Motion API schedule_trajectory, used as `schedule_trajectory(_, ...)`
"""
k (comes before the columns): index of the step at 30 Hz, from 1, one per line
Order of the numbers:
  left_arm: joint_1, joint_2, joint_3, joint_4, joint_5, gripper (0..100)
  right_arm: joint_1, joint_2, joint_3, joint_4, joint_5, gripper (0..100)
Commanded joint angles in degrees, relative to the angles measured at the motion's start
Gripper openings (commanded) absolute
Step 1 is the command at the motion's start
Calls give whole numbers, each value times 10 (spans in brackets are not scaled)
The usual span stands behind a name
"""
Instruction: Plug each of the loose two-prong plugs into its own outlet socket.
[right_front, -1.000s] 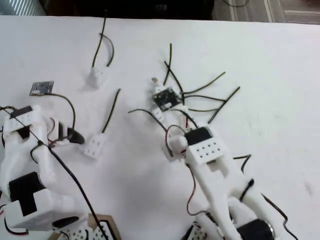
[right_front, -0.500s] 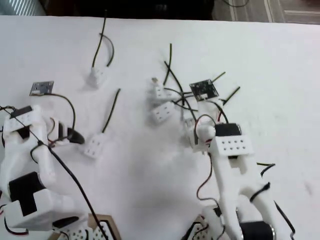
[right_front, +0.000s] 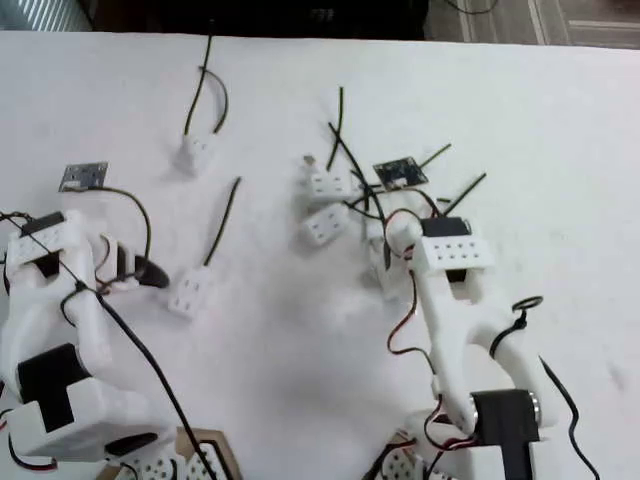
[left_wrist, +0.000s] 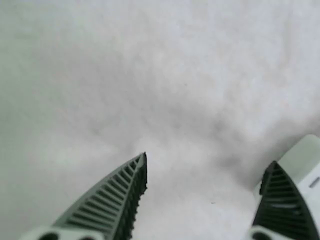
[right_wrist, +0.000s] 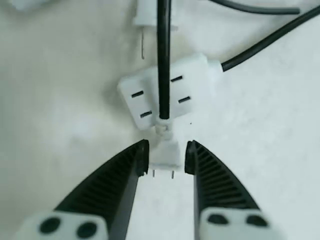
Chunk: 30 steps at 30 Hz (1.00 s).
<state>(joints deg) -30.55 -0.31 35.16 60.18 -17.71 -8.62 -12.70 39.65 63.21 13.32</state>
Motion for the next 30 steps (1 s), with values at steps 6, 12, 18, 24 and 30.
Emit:
schedule_trajectory(6,-2,-22,0,-5,1,354,-44,-80,18,51,1,120)
schedule_trajectory(12,-2,-22,0,-5,1,354,-44,-80,57,-11,2,120)
schedule_trajectory(18,-2,-22,0,-5,1,354,-31,-73,68,-18,4,120)
schedule_trajectory(24,-3,-22,0,-5,1,354,-7,22,42,-50,4,120)
schedule_trajectory(30,-3,-22,0,-5,1,354,7,86,18,-51,4,118)
